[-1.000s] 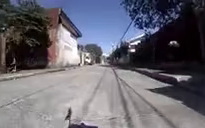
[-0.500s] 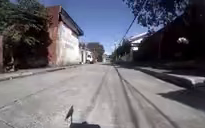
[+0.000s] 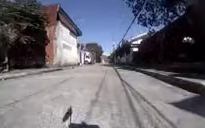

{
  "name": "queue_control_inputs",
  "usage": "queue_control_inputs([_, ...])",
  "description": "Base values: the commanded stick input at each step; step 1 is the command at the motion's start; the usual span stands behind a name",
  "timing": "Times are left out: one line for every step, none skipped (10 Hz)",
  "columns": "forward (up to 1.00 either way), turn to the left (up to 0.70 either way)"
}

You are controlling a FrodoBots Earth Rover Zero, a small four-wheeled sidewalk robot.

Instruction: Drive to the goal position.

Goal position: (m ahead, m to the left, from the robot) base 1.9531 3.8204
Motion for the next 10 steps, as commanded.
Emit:
queue_control_inputs([0.85, -0.03])
queue_control_inputs([0.85, -0.03])
queue_control_inputs([0.85, -0.03])
queue_control_inputs([0.85, -0.03])
queue_control_inputs([0.85, -0.03])
queue_control_inputs([0.85, -0.03])
queue_control_inputs([0.85, -0.03])
queue_control_inputs([0.85, -0.03])
queue_control_inputs([0.85, -0.03])
queue_control_inputs([0.85, -0.03])
